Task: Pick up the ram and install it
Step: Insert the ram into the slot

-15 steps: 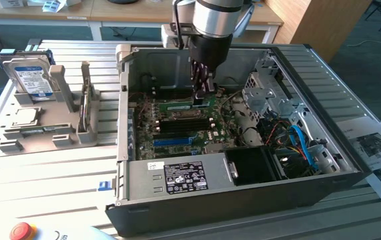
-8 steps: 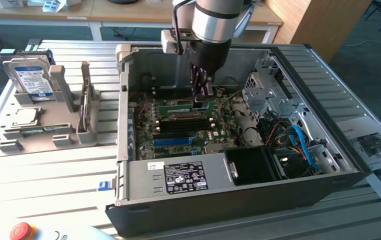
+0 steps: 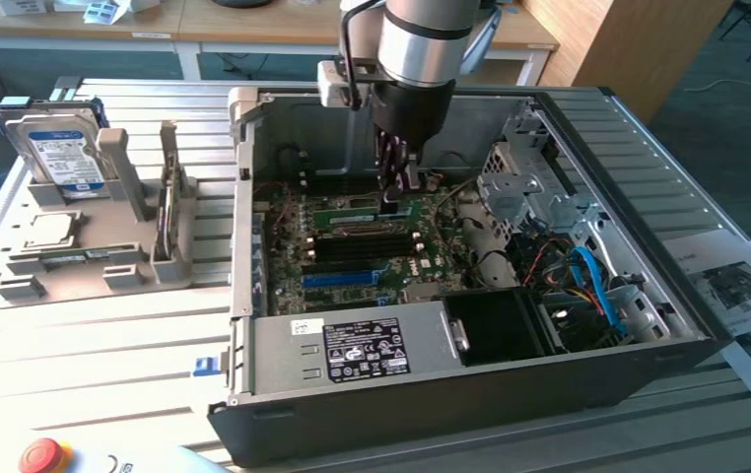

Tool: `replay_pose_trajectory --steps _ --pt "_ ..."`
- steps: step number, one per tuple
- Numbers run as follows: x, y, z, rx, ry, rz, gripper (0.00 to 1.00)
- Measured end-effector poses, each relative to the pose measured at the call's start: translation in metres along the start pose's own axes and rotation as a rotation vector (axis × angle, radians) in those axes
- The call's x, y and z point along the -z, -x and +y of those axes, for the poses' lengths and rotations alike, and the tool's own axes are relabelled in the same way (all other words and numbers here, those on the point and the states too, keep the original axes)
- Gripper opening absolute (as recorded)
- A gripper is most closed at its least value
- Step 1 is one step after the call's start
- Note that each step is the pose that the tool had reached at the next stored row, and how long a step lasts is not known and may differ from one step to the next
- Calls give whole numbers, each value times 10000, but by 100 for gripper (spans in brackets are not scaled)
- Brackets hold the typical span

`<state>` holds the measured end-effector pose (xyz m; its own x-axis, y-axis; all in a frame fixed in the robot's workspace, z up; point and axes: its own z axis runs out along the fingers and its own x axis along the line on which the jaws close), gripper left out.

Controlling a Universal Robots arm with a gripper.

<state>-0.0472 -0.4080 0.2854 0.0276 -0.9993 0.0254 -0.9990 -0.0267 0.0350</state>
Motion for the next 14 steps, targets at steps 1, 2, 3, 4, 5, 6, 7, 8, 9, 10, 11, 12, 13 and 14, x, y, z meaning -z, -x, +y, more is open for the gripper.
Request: replay_pose_trajectory --steps 1,2,3,4,5,6,7,8,9,10,11,12,13,14 --pt "1 1 -5 -2 0 2 12" --pt "2 3 -15 -2 1 3 12" --pt "2 4 -26 0 1 3 12" --pt "2 5 -35 0 1 2 12" --pt "3 5 -46 1 1 2 12" --pt "2 5 -54 0 0 1 12" --pt "1 6 -59 1 0 1 12" --pt "-4 6 -60 1 0 1 12" --pt "-16 7 -61 0 2 2 12" --pt "-30 7 -61 -1 1 2 12" --pt "-47 7 -62 0 1 1 12" --pt "-62 7 -62 0 1 1 12" --pt "-76 8 -63 0 1 1 12" --pt "-90 8 -64 0 1 2 12"
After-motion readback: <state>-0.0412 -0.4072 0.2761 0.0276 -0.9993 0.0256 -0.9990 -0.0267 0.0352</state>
